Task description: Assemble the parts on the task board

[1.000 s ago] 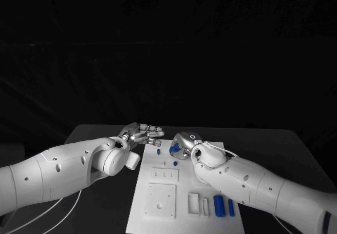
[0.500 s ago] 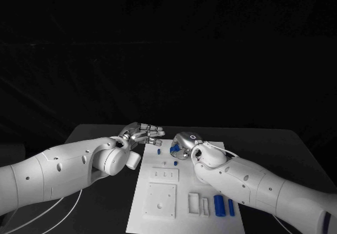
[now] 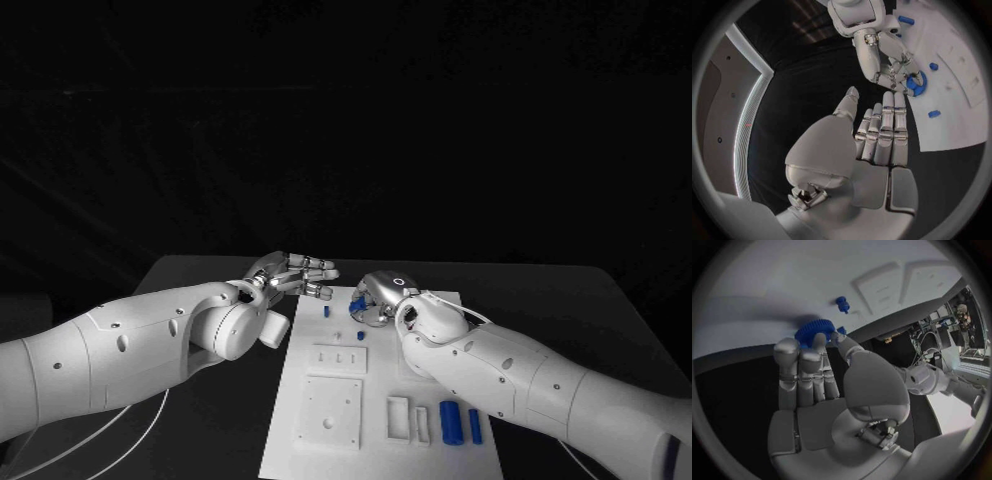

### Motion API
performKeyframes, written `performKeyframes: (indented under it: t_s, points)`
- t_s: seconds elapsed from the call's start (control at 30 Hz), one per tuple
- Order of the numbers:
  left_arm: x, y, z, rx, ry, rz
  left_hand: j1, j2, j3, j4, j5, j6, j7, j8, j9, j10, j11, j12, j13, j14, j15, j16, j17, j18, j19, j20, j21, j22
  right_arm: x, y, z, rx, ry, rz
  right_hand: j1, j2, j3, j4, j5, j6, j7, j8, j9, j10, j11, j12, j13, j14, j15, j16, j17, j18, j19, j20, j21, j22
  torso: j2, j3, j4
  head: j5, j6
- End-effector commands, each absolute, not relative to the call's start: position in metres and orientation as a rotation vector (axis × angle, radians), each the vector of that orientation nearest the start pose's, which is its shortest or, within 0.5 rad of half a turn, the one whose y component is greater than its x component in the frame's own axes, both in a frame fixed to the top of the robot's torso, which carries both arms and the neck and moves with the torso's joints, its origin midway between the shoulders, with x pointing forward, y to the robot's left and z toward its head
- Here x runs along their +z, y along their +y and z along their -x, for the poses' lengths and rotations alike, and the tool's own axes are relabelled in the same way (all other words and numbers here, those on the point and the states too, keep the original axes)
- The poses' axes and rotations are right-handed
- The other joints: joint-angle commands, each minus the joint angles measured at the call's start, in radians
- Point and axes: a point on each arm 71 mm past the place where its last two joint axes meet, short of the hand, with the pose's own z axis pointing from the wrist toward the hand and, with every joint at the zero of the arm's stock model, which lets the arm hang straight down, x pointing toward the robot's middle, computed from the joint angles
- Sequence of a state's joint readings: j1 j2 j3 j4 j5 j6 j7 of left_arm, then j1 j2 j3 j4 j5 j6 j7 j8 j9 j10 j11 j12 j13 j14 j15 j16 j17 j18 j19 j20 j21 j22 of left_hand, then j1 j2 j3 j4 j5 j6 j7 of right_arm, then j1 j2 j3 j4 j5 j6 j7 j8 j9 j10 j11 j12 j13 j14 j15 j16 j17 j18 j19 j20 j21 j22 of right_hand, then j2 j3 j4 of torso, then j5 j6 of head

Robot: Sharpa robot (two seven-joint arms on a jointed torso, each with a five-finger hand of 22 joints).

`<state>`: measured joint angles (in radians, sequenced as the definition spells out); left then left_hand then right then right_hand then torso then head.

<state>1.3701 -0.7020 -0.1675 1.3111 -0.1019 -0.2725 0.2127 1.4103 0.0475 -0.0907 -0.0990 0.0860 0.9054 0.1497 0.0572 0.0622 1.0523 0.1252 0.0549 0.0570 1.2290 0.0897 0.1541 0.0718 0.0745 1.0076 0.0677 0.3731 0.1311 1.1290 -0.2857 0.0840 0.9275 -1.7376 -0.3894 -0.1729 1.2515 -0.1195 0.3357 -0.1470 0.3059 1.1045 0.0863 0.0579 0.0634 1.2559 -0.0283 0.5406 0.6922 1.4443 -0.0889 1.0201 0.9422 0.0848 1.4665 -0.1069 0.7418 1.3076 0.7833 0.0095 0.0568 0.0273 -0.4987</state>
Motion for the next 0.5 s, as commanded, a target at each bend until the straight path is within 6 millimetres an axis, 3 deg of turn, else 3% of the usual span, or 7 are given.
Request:
performKeyframes:
  t_s: [0.03, 0.2, 0.5]
  points:
    - [-0.1562, 0.1975, -0.5409, -1.357, 1.596, 0.954, -0.001, -0.005, 0.001, -0.005, 0.005, -0.003, 0.000, 0.002, -0.001, -0.007, 0.002, 0.006, 0.002, -0.006, -0.003, -0.005, -0.001, -0.006, -0.007, 0.002, 0.005, 0.000, -0.2099, -0.0760, -0.5633, 0.500, 1.513, 0.209, -0.008, 0.001, -0.004, -0.007, 0.002, -0.005, 0.000, 0.004, 0.000, 0.012, 0.001, -0.032, -0.063, -0.002, -0.005, -0.003, 0.000, 0.006, 0.055, -0.007, -0.006, 0.020, 0.000, 0.0006, -0.0002, 0.001, -0.001]
    - [-0.1562, 0.1973, -0.5408, -1.358, 1.597, 0.954, -0.001, -0.005, 0.001, -0.005, 0.005, -0.003, 0.000, 0.002, -0.001, -0.007, 0.002, 0.006, 0.002, -0.006, -0.003, -0.005, -0.001, -0.006, -0.007, 0.002, 0.005, 0.000, -0.2103, -0.0761, -0.5635, 0.500, 1.517, 0.207, -0.011, 0.001, -0.010, -0.008, 0.001, -0.009, 0.001, 0.005, 0.000, 0.016, 0.006, -0.086, -0.180, -0.002, -0.003, -0.006, 0.000, 0.012, 0.055, -0.005, -0.008, 0.015, 0.000, 0.0006, -0.0001, 0.001, -0.002]
    - [-0.1562, 0.1976, -0.5408, -1.357, 1.597, 0.955, -0.001, -0.005, 0.001, -0.005, 0.005, -0.003, 0.000, 0.002, -0.001, -0.007, 0.002, 0.006, 0.002, -0.006, -0.003, -0.005, -0.001, -0.006, -0.007, 0.002, 0.005, 0.000, -0.2108, -0.0761, -0.5633, 0.502, 1.524, 0.210, -0.011, -0.001, -0.042, -0.005, 0.012, -0.015, -0.003, 0.004, 0.000, 0.001, 0.005, -0.091, -0.228, -0.001, -0.002, -0.010, -0.003, 0.014, 0.054, -0.004, -0.013, 0.009, 0.000, 0.0001, -0.0001, 0.002, -0.002]
